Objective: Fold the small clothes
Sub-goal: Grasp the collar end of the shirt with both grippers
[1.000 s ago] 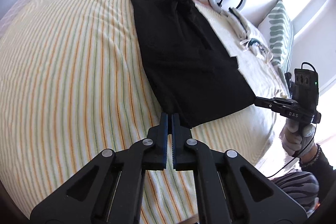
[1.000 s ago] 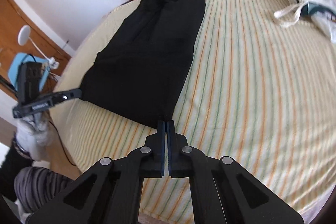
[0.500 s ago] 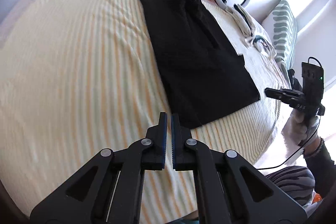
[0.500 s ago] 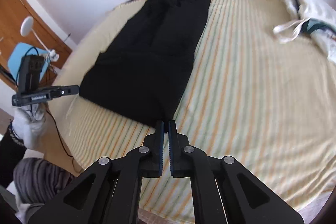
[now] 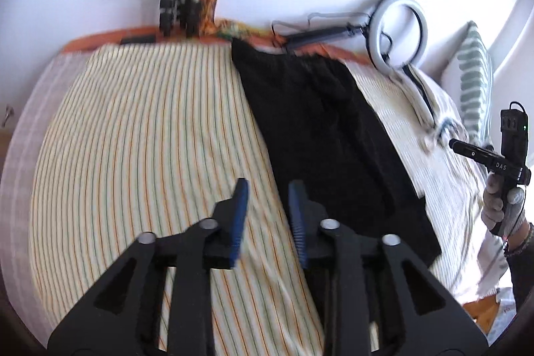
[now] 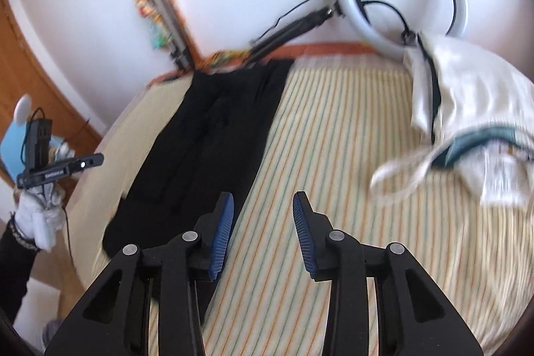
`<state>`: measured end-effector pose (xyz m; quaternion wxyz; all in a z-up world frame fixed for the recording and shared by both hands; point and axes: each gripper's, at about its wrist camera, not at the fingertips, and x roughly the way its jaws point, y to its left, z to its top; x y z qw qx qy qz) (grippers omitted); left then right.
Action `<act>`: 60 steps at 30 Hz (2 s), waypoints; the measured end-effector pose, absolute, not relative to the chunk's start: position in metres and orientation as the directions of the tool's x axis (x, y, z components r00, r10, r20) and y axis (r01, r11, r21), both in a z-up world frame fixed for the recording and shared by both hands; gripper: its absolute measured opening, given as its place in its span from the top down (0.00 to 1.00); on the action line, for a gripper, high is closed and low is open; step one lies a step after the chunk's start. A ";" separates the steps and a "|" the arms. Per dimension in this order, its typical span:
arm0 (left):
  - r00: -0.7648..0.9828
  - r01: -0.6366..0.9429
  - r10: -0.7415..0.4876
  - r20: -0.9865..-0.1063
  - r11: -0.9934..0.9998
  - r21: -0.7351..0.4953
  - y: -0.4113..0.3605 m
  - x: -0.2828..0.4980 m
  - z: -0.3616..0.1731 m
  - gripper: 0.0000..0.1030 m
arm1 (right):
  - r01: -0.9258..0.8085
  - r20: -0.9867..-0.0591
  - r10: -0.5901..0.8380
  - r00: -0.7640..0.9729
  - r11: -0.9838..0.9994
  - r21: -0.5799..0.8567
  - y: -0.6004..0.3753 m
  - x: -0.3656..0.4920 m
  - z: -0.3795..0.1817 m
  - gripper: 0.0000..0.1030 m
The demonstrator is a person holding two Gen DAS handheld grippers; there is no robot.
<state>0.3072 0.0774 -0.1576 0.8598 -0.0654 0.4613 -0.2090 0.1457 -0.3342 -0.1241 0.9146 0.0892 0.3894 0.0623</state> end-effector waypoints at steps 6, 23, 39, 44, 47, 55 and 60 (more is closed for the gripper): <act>0.536 0.252 -0.343 -0.771 0.937 -0.242 0.065 0.385 -0.166 0.71 | -0.059 -0.721 0.209 0.661 0.972 0.228 -0.350 0.225 -0.122 0.66; 0.512 0.202 -0.299 -0.806 0.953 -0.225 0.016 0.518 -0.228 0.71 | -0.036 -0.736 0.276 0.618 0.946 0.324 -0.346 0.376 -0.171 0.66; 0.535 0.238 -0.307 -0.787 0.949 -0.208 0.011 0.531 -0.231 0.94 | -0.003 -0.722 0.298 0.625 0.925 0.379 -0.352 0.422 -0.187 0.96; 0.547 0.235 -0.286 -0.787 0.955 -0.183 0.007 0.531 -0.229 0.96 | 0.042 -0.720 0.222 0.658 0.943 0.329 -0.359 0.424 -0.181 0.98; 0.548 0.228 -0.281 -0.788 0.956 -0.183 0.005 0.535 -0.229 0.97 | 0.033 -0.744 0.173 0.646 0.967 0.253 -0.350 0.429 -0.181 0.98; 0.530 0.235 -0.308 -0.790 0.949 -0.212 0.010 0.538 -0.228 0.91 | 0.016 -0.743 0.219 0.632 0.955 0.295 -0.359 0.428 -0.180 0.88; 0.530 0.285 -0.298 -0.794 0.944 -0.165 -0.002 0.536 -0.223 0.74 | 0.006 -0.726 0.258 0.637 0.941 0.339 -0.359 0.431 -0.183 0.80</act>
